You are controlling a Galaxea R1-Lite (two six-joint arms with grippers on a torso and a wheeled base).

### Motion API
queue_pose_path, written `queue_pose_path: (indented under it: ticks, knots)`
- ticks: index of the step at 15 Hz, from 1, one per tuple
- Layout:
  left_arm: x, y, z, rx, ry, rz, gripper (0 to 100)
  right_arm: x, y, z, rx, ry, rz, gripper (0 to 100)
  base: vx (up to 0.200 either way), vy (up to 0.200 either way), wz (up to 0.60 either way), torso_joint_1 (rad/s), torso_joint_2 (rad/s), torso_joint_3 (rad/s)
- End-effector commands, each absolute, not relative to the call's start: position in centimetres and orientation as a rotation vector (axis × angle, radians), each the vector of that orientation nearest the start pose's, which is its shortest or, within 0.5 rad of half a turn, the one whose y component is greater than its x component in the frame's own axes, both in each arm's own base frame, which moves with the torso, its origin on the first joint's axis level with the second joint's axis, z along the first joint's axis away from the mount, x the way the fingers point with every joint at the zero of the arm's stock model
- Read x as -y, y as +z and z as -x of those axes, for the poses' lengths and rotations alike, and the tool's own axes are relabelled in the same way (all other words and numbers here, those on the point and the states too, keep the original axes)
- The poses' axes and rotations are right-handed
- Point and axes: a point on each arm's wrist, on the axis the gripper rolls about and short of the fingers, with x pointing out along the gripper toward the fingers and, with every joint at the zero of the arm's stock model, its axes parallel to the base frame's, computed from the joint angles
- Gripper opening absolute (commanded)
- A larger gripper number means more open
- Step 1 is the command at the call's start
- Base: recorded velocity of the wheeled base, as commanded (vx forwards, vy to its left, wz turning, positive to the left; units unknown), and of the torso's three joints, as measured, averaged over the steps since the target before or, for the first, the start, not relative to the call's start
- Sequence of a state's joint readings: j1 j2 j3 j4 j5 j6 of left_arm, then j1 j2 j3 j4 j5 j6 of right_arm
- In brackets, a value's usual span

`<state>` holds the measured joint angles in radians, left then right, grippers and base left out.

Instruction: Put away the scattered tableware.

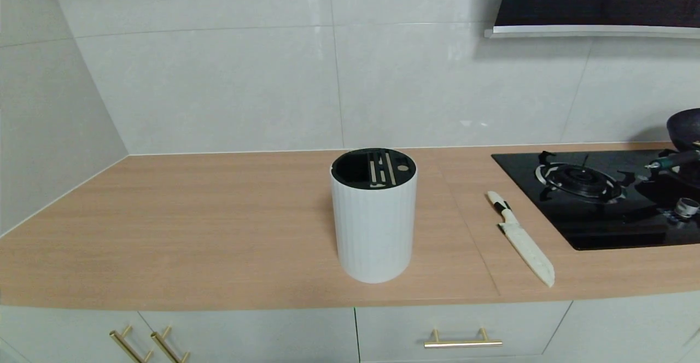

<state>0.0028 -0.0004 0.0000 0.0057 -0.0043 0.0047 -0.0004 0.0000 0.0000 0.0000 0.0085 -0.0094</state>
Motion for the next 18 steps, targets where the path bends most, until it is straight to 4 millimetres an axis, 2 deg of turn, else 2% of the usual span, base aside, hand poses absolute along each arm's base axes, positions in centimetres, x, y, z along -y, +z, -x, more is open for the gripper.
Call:
queue_pose_path:
  ticks: [1,5,12,18]
  knots:
    - [0.02,7.49,2.28,-0.006,-0.002,-0.005,100,-0.02,7.55,2.27,-0.001,0.009,0.009,100,0.000,0.000,0.00,0.237,-0.55,-0.320]
    - [0.02,7.49,2.28,-0.006,-0.002,-0.005,100,-0.02,7.55,2.27,-0.001,0.009,0.011,100,0.000,0.000,0.00,0.189,-0.43,-0.242]
    - [0.01,7.50,2.28,-0.005,0.000,-0.005,100,-0.02,7.55,2.27,-0.001,0.009,0.009,100,0.000,0.000,0.00,0.033,-0.07,-0.038]
    - [0.02,7.49,2.28,-0.006,-0.002,-0.005,100,-0.02,7.57,2.27,0.000,0.009,0.009,100,0.000,0.000,0.00,0.221,-0.48,-0.259]
